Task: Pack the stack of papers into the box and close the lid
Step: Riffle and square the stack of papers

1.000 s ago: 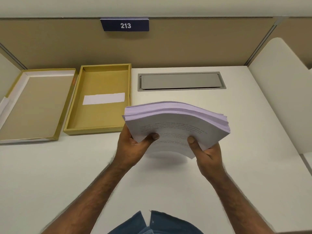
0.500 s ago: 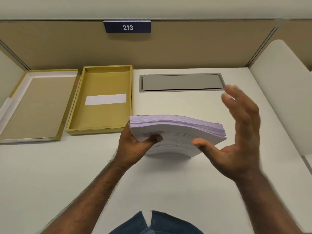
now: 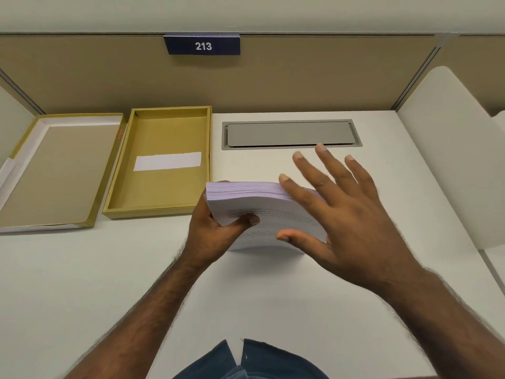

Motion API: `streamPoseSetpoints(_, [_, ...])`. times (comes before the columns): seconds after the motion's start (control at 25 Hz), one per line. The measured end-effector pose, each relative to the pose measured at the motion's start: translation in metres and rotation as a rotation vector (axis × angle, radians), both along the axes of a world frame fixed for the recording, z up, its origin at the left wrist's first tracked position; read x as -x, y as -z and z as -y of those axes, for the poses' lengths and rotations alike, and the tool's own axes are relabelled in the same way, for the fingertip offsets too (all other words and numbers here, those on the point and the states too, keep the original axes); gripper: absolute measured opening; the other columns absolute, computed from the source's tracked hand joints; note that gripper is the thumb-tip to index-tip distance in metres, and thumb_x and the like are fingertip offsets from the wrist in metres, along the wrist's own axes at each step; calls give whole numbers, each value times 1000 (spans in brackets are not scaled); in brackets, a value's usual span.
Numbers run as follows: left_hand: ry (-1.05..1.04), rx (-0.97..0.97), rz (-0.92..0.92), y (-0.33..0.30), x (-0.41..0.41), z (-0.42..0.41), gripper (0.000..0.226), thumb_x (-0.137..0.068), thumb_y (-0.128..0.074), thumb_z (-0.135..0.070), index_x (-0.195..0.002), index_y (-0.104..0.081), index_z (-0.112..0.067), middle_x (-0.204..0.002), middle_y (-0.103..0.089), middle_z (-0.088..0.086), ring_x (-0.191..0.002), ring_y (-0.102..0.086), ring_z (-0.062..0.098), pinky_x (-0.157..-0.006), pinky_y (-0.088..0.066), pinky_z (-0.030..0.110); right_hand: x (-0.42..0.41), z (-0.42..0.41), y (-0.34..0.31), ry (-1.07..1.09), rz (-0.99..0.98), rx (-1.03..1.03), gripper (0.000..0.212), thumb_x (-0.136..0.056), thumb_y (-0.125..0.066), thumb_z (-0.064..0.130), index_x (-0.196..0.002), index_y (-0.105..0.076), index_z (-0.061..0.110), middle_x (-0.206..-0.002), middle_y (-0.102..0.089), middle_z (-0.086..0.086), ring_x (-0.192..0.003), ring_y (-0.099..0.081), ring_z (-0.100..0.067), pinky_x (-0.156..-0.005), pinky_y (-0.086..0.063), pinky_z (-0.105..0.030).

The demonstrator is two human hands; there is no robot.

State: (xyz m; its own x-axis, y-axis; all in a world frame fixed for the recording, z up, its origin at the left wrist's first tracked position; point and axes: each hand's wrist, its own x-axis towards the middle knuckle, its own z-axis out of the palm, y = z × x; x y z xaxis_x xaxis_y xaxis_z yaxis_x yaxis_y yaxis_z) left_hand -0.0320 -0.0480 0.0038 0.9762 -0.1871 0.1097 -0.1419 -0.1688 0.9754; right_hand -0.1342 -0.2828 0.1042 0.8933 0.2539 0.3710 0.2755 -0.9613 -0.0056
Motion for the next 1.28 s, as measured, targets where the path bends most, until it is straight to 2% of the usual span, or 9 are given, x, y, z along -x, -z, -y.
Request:
streamPoseSetpoints(0.08, [6, -11, 8, 2, -1, 0, 80, -64, -95, -44, -130, -65, -8, -116, -77, 0, -105, -73, 10, -84, -60, 21, 0, 0, -1, -16, 3, -56, 89, -103, -54, 70, -172, -33, 19, -181, -29, -13, -170, -21, -37, -132, -23, -66])
streamPoseSetpoints(0.24, [11, 0, -11, 5, 1, 0, 80, -63, -96, -43, -128, -66, -7, -113, -78, -2, -101, -74, 4, -79, -60, 17, -2, 9, 9, -62, 22, -74, 85, -100, -61, 71, -168, -45, 22, -181, -29, -13, -169, -22, -39, -130, -27, -66])
streamPoseSetpoints(0.36, [28, -6, -22, 11, 3, -2, 79, -62, -91, -50, -127, -67, -12, -105, -77, -18, -99, -72, -6, -75, -55, 9, 3, 35, 32, -69, -6, -601, 106, -87, -81, 70, -171, -35, 25, -181, -31, 0, -168, -28, -26, -135, -27, -43])
streamPoseSetpoints(0.48, [24, -12, -66, 18, 10, -3, 74, -59, -92, -54, -122, -68, -25, -105, -75, -31, -98, -71, -10, -74, -55, 8, 14, 41, 81, -8, -266, -1098, 126, -76, -93, 64, -174, -22, 29, -178, -35, 11, -165, -34, -13, -129, -34, -27])
streamPoseSetpoints(0.56, [31, -20, -80, 19, 13, -3, 60, -59, -93, -52, -113, -69, -44, -103, -75, -33, -97, -71, -10, -74, -54, 7, 16, 26, 117, 35, -346, -1242, 110, -79, -94, 52, -169, -35, 30, -171, -46, 16, -160, -42, -7, -128, -39, -27])
streamPoseSetpoints(0.72, [66, -7, -44, 15, 9, -2, 47, -67, -94, -38, -103, -71, -60, -102, -77, -33, -96, -71, -12, -75, -52, 4, 11, -5, 157, 195, -199, -1367, 45, -92, -83, 38, -134, -72, 48, -132, -79, 20, -128, -71, 0, -105, -57, -21])
streamPoseSetpoints(0.96, [48, 57, 2, 8, -3, 0, 50, -66, -93, -55, -111, -72, -51, -108, -79, -22, -101, -74, -2, -77, -57, 12, -1, 6, 136, 163, -181, -1406, 41, -97, -79, 53, -134, -72, 37, -123, -80, 12, -115, -75, -6, -93, -60, -17])
streamPoseSetpoints(1.16, [114, 0, -113, 42, 6, 4, 47, -74, -94, -23, -113, -71, -35, -102, -79, -25, -95, -74, -7, -76, -55, 11, 3, 11, 165, 197, -320, -1354, 33, -100, -77, 29, -129, -72, 45, -124, -80, 14, -119, -74, -6, -98, -59, -19])
streamPoseSetpoints(1.28, [131, -5, -160, 55, 6, 3, 42, -81, -90, -14, -116, -70, -26, -104, -79, -22, -97, -74, -3, -80, -56, 15, 1, 15, 174, 215, -350, -1315, 29, -104, -72, 31, -133, -71, 33, -127, -79, 11, -122, -73, -9, -99, -57, -20])
